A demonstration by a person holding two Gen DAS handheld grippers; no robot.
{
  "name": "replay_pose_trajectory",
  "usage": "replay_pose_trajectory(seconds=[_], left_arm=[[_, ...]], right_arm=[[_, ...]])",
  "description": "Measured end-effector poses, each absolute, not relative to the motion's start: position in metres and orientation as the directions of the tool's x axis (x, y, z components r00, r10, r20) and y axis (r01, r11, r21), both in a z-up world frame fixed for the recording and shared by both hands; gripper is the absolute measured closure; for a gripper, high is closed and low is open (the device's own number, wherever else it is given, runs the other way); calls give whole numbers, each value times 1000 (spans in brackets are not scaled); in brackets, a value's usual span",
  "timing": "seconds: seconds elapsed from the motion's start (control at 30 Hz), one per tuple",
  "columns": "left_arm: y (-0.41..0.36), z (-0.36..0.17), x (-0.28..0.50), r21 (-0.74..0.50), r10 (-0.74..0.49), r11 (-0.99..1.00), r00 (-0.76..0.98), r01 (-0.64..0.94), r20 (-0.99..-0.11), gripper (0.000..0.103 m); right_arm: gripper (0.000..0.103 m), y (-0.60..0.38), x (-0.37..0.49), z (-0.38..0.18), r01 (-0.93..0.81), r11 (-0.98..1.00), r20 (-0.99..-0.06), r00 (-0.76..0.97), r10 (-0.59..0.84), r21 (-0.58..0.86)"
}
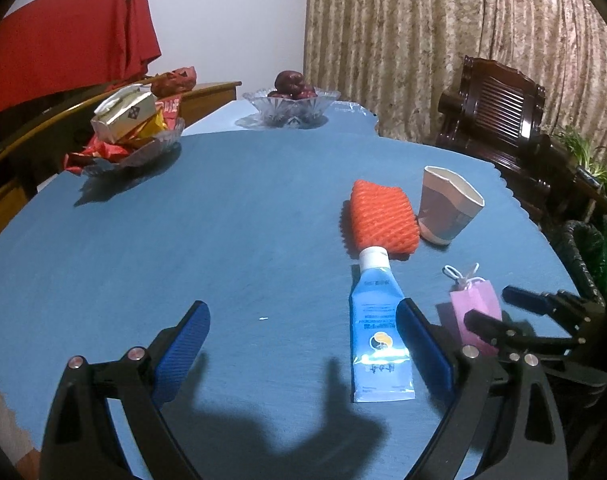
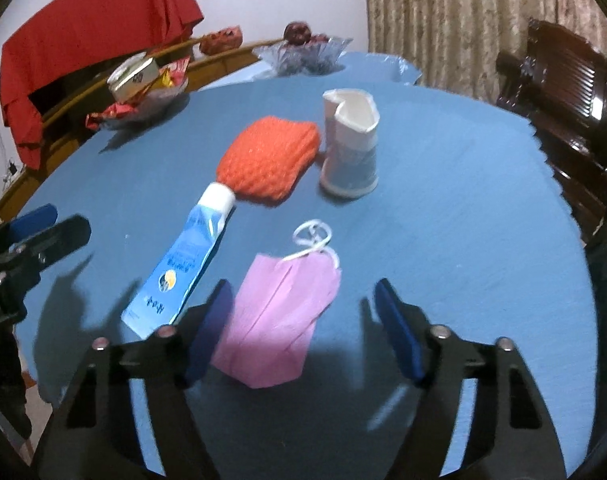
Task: Collect trash
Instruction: 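Grasp the pink face mask by its ear loop with the right tool, then grasp the blue toothpaste tube with the left tool while the right tool holds the mask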
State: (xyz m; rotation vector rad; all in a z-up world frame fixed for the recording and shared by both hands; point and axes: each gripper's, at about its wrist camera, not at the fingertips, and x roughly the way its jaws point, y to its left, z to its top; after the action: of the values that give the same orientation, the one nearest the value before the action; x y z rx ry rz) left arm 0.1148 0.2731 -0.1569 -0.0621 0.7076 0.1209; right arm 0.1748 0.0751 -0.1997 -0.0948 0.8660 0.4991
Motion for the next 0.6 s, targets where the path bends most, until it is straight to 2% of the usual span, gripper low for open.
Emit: replay_pose_trajectory(seconds=[0.17, 0.27, 0.37, 0.6], left_arm=[[271, -162, 121, -19, 77, 993, 745, -120, -663, 12], [265, -165, 126, -25, 64, 994, 740, -108, -669, 12], [257, -168, 131, -31, 51, 995, 737, -97, -674, 12], [240, -174, 157, -44, 28, 996, 728, -79, -685, 12]], right_arm=[[78, 80, 174, -204, -489, 858, -767, 488, 417, 156], [90, 74, 176, -200, -495, 849, -760, 476, 443, 185], [94, 67, 177, -194, -491, 849, -747, 488, 452, 193], [94, 50, 188, -181, -463, 869, -727, 534, 432, 177]])
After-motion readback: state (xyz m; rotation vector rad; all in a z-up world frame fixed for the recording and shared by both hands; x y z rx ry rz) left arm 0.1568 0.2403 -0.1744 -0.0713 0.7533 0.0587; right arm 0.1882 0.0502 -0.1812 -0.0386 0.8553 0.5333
